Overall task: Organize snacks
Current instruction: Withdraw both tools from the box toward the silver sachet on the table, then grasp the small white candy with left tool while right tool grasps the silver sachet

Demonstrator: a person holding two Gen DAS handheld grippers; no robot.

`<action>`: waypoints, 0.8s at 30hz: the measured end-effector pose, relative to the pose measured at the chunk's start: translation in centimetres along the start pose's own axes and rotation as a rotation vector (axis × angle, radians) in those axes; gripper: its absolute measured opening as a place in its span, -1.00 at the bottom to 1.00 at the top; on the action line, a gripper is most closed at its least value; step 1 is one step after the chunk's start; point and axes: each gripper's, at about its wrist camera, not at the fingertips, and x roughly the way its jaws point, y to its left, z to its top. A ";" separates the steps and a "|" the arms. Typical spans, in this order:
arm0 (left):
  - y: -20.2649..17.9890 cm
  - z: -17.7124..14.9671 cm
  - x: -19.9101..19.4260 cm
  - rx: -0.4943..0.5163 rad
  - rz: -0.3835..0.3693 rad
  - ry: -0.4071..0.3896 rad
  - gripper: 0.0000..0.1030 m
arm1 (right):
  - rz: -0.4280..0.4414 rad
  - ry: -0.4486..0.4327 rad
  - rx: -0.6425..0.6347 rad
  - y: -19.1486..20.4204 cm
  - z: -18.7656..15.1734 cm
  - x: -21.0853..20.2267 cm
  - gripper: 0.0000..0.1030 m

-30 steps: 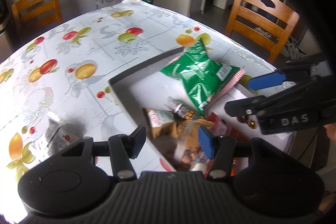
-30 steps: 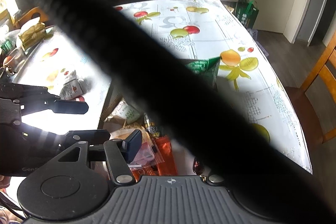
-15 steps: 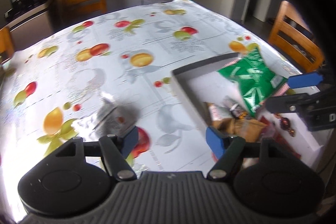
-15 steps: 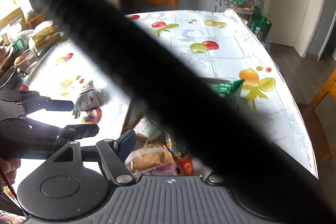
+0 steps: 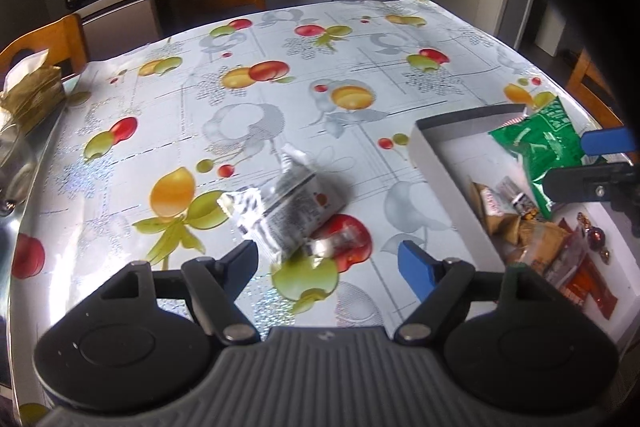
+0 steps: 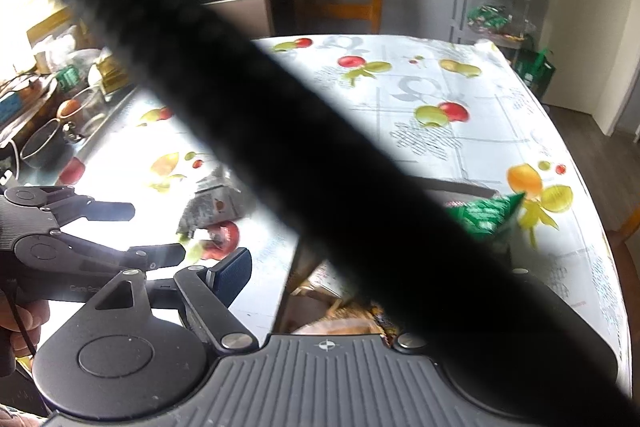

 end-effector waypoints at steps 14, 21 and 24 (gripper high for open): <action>1.3 -0.1 2.6 -0.095 0.024 0.021 0.50 | 0.082 0.003 -0.110 3.1 2.7 2.0 0.60; 2.3 -0.4 5.4 -0.229 0.051 0.046 0.50 | 0.111 0.022 -0.160 3.6 4.0 3.3 0.60; 2.2 -0.2 6.1 -0.259 0.049 0.035 0.50 | 0.120 0.031 -0.176 3.7 4.5 3.8 0.60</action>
